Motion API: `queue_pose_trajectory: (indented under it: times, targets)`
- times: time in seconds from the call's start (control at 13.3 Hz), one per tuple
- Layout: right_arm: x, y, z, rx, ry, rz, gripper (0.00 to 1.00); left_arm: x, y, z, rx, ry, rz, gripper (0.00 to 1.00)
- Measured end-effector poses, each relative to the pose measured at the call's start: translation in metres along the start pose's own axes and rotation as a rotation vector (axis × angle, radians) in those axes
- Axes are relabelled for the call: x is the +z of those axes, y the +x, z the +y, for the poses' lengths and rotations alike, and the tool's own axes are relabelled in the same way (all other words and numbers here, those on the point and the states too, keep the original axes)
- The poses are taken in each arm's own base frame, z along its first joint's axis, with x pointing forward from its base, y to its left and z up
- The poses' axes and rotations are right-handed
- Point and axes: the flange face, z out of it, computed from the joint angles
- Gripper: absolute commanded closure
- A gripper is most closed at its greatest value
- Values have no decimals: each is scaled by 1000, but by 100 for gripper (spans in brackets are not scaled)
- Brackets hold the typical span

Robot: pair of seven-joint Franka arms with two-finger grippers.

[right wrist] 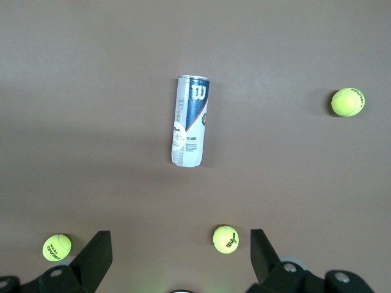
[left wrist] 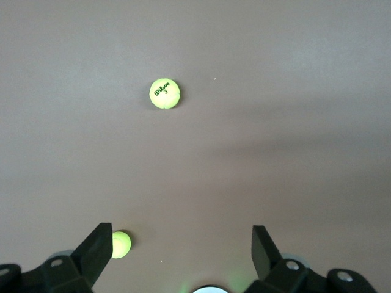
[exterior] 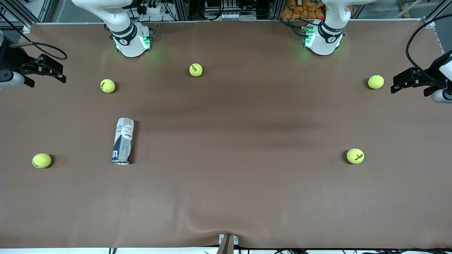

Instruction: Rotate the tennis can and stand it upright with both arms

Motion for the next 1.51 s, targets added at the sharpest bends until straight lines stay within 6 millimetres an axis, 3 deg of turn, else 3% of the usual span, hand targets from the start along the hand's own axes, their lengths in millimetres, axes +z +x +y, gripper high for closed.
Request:
queue_pose_trajectory:
  times: [0.68, 0.98, 1.51]
  targets:
    - [59, 29, 8, -5, -5, -118, 0, 0, 0, 0, 0, 0, -1, 0]
    - [121, 49, 5, -16, -2, -168, 0, 3, 1, 0, 0, -1, -7, 0]
    - [228, 52, -12, -24, -11, -157, 0, 5, 2, 0, 0, -1, -10, 0]
